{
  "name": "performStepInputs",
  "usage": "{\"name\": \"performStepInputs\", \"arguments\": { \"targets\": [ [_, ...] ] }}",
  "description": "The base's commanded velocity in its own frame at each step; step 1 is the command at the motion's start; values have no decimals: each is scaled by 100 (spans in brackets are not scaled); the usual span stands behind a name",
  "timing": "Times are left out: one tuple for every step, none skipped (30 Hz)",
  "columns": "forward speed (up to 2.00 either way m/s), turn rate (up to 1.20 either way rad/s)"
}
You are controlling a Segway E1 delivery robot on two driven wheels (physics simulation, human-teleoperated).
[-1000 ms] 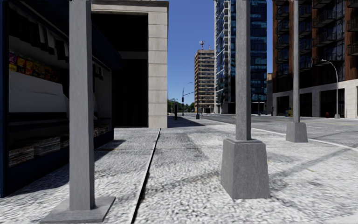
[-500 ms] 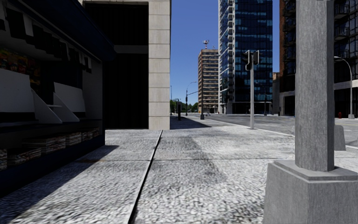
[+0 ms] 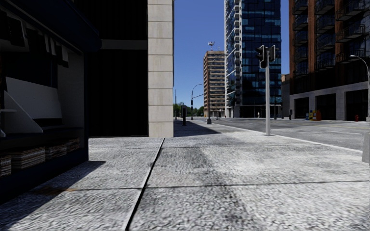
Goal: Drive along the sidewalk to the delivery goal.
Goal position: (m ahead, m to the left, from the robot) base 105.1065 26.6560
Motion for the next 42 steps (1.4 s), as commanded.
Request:
{"name": "performStepInputs", "arguments": {
  "targets": [
    [176, 0],
    [176, 0],
    [176, 0],
    [176, 0],
    [176, 0],
    [176, 0],
    [176, 0],
    [176, 0],
    [176, 0],
    [176, 0],
    [176, 0],
    [176, 0],
    [176, 0],
    [176, 0],
    [176, 0],
    [176, 0],
    [176, 0],
    [176, 0],
    [176, 0],
    [176, 0],
    [176, 0],
    [176, -13],
    [176, -35],
    [176, -44],
    [176, -52],
    [176, -52],
    [176, -64],
    [176, -76],
    [176, -79],
    [176, -79],
    [176, -79],
    [176, -77],
    [176, -26],
    [176, -3],
    [176, 0],
    [176, 0],
    [176, 0],
    [176, 0],
    [176, 0],
    [176, 0],
    [176, 0],
    [176, 0]
  ]
}}
